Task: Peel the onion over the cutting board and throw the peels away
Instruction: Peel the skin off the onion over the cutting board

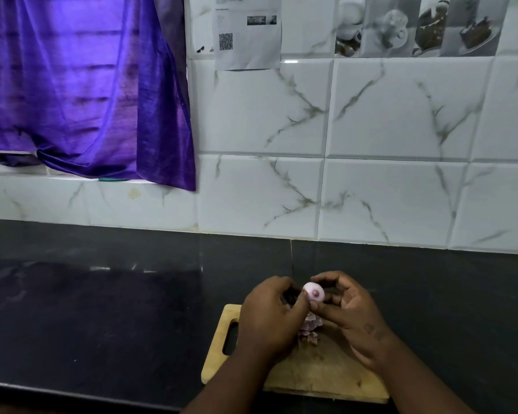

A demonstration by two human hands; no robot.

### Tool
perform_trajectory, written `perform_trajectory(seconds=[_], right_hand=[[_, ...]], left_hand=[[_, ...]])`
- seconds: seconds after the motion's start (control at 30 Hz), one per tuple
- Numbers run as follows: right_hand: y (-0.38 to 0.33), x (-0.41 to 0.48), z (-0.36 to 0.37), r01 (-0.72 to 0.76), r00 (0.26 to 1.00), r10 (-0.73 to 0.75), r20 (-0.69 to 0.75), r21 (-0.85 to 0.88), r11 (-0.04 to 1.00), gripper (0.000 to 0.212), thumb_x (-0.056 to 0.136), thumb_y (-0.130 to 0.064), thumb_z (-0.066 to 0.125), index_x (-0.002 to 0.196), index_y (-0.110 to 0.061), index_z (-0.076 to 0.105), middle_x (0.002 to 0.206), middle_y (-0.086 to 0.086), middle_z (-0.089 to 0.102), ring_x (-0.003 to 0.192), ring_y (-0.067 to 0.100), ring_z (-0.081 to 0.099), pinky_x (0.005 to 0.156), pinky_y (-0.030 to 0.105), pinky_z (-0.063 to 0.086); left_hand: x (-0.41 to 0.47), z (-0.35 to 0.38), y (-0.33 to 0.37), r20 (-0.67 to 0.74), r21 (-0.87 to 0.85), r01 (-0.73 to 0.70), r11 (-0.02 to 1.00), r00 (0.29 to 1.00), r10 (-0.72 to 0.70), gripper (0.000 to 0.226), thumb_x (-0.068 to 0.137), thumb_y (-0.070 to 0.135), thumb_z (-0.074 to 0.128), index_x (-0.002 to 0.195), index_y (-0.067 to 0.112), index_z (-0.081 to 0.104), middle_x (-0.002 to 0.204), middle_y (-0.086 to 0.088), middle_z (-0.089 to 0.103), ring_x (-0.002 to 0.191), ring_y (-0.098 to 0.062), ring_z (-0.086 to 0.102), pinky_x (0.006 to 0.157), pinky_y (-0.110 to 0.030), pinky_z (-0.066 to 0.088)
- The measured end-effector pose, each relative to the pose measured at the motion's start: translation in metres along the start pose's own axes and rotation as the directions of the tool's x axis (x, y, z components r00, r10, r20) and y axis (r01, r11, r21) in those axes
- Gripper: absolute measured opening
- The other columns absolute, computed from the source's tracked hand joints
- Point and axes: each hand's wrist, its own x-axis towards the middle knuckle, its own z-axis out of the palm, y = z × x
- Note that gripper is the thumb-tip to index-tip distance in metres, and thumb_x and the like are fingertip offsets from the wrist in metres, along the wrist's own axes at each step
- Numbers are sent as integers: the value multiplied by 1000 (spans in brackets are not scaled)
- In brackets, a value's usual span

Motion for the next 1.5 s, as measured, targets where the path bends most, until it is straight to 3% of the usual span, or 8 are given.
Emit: perform_trajectory(seconds=[0.27,0.53,0.67,0.9,1.07,1.2,1.37,1.5], right_hand=[[-2,-2,-1,16,999,-16,28,-2,1000,46,67,-6,86,111,-8,72,106,12,79,99,25,76,80,35,63],[-3,-2,-1,13,1000,-13,23,0,1000,46,67,-6,86,111,-8,72,106,12,79,100,27,77,79,34,63],[-1,-1,-1,14,1000,-15,25,9,1000,48,66,-6,85,112,-8,72,107,11,79,100,27,76,77,32,62],[3,2,-3,-1,1000,0,25,55,998,44,73,-4,83,116,-8,71,114,14,77,107,34,74,88,43,62],[1,0,0,-20,999,16,33,144,989,36,82,-4,74,118,-7,71,116,16,77,106,30,74,90,37,63],[1,1,-1,-43,999,42,15,172,984,35,85,-11,68,121,-8,71,116,17,77,97,24,74,83,33,62],[2,3,-1,-58,998,55,24,162,985,38,86,-11,67,124,-9,69,119,12,78,105,22,74,88,32,60],[5,5,-2,-78,997,74,27,183,980,40,91,-11,64,131,-10,66,126,14,75,118,30,71,100,42,56]], left_hand=[[3,0,-2,16,-100,44,994,999,-42,18,91,35,67,75,29,68,69,7,65,65,-9,61,57,-31,51],[3,0,-1,45,-137,66,988,997,-60,18,93,37,69,77,31,72,71,9,69,69,-9,66,60,-31,56],[4,2,-5,26,-143,62,988,998,-59,22,94,28,69,72,31,68,68,7,67,66,-11,63,55,-24,49],[5,2,-6,13,-176,53,983,999,-52,15,94,31,69,80,27,67,74,6,65,72,-13,62,60,-32,52],[5,4,-8,26,-42,118,992,993,-117,18,96,28,67,81,22,59,78,2,62,72,-16,58,61,-34,46],[6,5,-11,87,74,126,989,987,-132,6,91,28,68,87,25,68,84,6,68,76,-10,63,68,-38,58],[4,1,-7,79,-75,86,993,994,-80,33,87,17,65,117,30,72,103,17,71,94,-4,67,82,-33,63],[2,-2,-1,58,-222,-9,975,998,23,30,90,24,67,116,39,72,104,25,73,100,4,69,86,-22,60]])
